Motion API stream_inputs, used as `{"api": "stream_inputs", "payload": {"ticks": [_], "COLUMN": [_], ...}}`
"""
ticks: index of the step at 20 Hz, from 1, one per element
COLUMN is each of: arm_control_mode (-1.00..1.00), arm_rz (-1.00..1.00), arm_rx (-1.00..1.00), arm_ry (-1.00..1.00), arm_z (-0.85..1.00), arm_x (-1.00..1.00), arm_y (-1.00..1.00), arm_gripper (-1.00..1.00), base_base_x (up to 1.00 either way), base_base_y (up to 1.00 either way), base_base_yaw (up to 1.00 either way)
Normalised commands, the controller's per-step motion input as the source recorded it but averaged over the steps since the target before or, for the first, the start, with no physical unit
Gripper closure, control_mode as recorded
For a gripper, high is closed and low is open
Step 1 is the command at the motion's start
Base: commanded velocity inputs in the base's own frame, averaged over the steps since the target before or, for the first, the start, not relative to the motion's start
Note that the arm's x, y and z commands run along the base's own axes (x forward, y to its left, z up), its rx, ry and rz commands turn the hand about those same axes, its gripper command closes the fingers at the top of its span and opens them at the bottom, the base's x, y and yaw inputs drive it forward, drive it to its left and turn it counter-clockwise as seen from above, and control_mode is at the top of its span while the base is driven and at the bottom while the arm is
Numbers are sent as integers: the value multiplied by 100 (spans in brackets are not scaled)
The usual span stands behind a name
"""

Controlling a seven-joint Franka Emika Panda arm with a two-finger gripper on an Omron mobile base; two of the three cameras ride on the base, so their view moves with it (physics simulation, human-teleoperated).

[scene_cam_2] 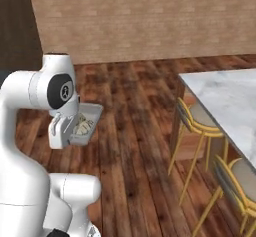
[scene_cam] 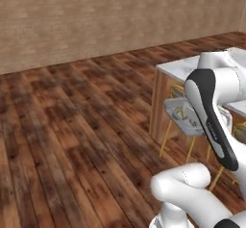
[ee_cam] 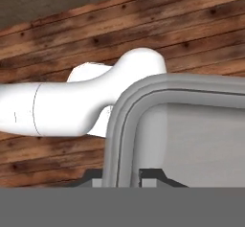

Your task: Place two dumplings into each of the tupperware containers and then place the containers in the fridge.

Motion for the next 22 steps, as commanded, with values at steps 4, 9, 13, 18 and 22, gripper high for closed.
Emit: {"api": "stream_inputs", "payload": {"ticks": [4,9,13,18,22], "arm_control_mode": [100,100,100,100,100], "arm_rz": [0,0,0,0,0], "arm_rx": [0,0,0,0,0], "arm_ry": [0,0,0,0,0], "arm_z": [0,0,0,0,0], "arm_x": [0,0,0,0,0], "arm_y": [0,0,0,0,0], "arm_gripper": [100,100,100,100,100], "base_base_x": [100,100,100,100,100], "base_base_y": [45,73,70,40,30], "base_base_yaw": [28,26,22,10,7]}}
